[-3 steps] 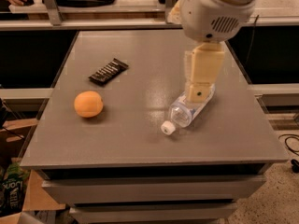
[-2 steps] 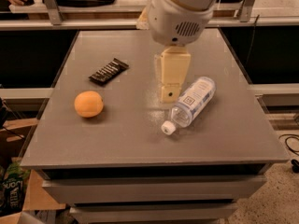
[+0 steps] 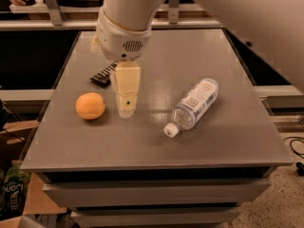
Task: Pick orange
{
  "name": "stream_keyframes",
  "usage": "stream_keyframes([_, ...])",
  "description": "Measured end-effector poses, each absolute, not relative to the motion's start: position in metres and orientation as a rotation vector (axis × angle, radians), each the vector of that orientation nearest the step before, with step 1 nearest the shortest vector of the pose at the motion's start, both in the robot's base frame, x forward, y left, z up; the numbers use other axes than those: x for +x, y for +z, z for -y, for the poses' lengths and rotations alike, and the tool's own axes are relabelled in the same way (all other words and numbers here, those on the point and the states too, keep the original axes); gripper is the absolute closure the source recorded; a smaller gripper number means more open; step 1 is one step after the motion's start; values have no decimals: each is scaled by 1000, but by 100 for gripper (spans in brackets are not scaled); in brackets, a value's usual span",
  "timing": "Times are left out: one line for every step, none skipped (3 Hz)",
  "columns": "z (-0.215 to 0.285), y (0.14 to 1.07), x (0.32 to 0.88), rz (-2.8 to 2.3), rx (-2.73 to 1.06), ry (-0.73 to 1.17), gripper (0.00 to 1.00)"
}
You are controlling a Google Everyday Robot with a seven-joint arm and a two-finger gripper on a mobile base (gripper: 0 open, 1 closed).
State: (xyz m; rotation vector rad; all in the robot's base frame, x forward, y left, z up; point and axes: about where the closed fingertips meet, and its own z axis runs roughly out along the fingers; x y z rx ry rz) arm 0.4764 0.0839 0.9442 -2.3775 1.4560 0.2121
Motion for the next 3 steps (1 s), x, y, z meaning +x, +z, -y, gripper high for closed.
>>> stream_keyframes([-115,916,486,-1388,-2464,284,0])
stream_keyframes([-140,892,494,-1336,-2538,334,0])
stream_keyframes([-159,866,504,-1308,-2599,379,0])
